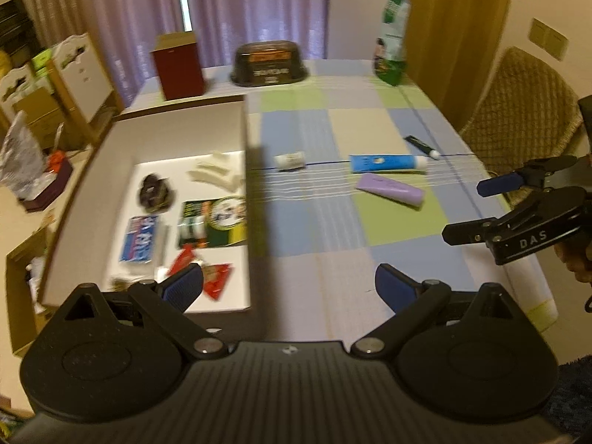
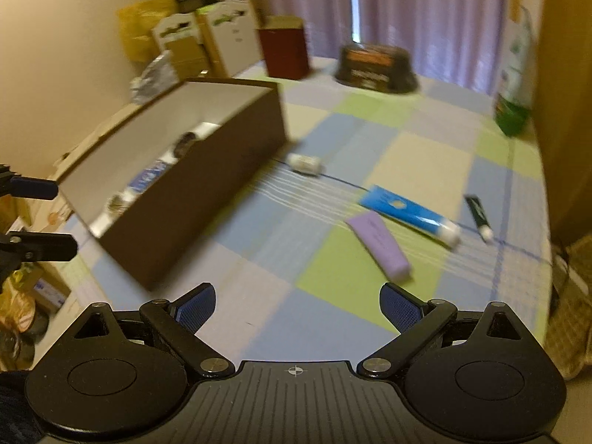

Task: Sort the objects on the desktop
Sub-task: 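Withdraw both open tools from the box toward the tubes on the table, then grasp the purple tube with the left tool while the right tool grasps the blue tube, then carry the purple and blue tubes over the box with both tools, then lower both tubes into the box and open both tools, then withdraw both open tools from the box toward the remaining items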

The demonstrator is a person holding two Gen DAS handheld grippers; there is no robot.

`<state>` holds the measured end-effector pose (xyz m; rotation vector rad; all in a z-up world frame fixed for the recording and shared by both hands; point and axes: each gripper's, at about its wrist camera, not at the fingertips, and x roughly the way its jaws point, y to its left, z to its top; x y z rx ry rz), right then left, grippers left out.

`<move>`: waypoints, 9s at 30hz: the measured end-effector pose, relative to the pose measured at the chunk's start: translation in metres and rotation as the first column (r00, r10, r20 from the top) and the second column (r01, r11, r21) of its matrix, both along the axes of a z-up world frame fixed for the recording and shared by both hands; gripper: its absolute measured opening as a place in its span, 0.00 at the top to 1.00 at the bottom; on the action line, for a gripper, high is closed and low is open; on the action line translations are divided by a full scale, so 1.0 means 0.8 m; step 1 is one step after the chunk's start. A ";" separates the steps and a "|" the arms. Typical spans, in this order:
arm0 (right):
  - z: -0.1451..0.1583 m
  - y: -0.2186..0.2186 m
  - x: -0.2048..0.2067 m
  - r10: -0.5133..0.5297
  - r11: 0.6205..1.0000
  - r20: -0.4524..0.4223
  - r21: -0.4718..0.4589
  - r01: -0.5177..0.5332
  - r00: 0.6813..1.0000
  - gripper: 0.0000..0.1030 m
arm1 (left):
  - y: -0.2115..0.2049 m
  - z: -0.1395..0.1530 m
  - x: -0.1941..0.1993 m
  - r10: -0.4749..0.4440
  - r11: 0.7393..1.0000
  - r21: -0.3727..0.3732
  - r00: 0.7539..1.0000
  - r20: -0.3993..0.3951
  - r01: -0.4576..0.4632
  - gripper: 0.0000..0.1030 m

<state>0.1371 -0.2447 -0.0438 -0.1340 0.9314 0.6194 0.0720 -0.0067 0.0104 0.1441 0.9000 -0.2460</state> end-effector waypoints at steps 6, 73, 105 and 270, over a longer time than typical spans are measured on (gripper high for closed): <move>-0.008 -0.049 0.012 -0.081 0.997 -0.016 -0.017 0.081 0.997 0.05 | -0.047 -0.012 0.026 -0.065 0.998 -0.021 0.998 -0.016 0.065 0.05; -0.140 -0.039 0.274 0.448 0.871 -0.081 -0.185 -0.455 0.890 0.46 | -0.133 -0.195 0.141 0.045 0.998 0.052 0.950 -0.309 -0.030 0.63; -0.101 -0.144 0.126 -0.128 0.912 -0.484 0.285 0.294 0.866 0.73 | -0.091 -0.089 0.106 -0.100 0.991 -0.110 0.979 -0.176 0.081 0.74; -0.040 0.354 0.174 0.376 0.892 -0.033 -0.257 -0.371 0.926 0.09 | 0.206 -0.042 0.221 0.145 0.982 0.121 0.989 0.010 -0.146 0.25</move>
